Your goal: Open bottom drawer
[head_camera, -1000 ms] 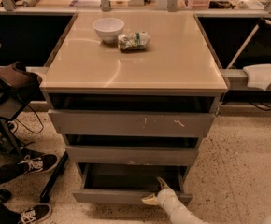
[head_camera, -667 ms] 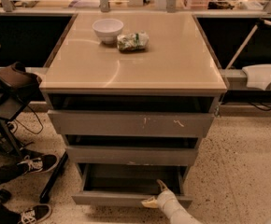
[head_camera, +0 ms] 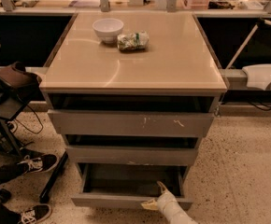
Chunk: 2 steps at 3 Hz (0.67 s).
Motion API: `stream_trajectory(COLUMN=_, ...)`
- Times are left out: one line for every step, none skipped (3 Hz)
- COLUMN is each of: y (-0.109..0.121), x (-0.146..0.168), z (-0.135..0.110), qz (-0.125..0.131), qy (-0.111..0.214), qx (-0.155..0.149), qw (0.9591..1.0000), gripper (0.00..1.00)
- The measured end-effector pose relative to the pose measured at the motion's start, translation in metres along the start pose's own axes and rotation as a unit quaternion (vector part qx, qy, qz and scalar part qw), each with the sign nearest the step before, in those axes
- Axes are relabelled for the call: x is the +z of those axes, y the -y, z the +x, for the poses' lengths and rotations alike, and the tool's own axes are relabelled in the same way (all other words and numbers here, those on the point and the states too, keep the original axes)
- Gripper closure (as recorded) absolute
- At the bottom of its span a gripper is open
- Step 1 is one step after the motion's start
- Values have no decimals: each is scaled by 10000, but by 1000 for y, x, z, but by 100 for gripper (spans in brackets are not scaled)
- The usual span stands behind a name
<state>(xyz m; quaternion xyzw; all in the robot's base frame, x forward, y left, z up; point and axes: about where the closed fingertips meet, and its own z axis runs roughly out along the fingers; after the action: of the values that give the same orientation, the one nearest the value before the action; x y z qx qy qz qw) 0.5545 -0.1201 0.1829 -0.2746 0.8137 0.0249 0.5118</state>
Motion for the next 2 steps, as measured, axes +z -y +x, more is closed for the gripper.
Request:
stream_trajectory(y=0, x=-1, z=0, qz=0, qy=0, qx=0, qw=10000, gripper=100)
stream_trajectory(y=-4, x=-6, z=3, qz=41, qy=-7, qx=45, qw=10000, gripper=100)
